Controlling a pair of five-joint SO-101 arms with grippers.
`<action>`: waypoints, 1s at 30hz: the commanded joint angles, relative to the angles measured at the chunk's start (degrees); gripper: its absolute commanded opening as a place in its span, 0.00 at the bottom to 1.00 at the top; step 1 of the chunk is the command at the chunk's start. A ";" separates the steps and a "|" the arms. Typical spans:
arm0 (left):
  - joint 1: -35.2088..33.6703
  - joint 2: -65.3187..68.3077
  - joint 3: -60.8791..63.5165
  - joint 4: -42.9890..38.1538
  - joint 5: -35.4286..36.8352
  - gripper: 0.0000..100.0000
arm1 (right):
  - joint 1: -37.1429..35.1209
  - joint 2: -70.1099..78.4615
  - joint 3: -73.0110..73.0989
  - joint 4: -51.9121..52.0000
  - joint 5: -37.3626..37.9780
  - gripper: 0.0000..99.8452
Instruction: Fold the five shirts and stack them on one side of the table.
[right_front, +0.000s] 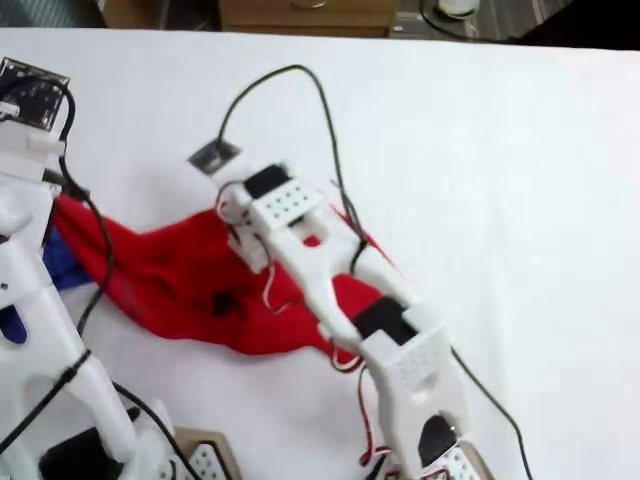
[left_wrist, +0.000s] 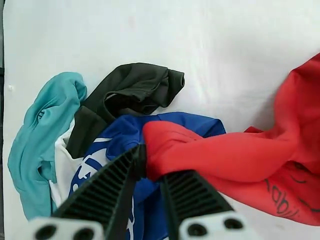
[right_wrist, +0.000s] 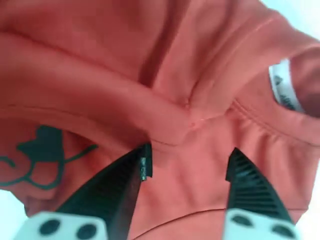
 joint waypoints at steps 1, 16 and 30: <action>-0.62 -1.23 0.13 -0.97 -0.18 0.03 | -1.45 -0.57 -2.46 1.45 -1.23 0.24; -0.44 -1.49 0.13 -0.70 -0.35 0.03 | -3.12 5.14 -5.89 2.07 -4.22 0.19; -0.44 -1.23 0.13 -0.97 -0.44 0.03 | -1.63 6.90 -8.97 2.33 -4.57 0.02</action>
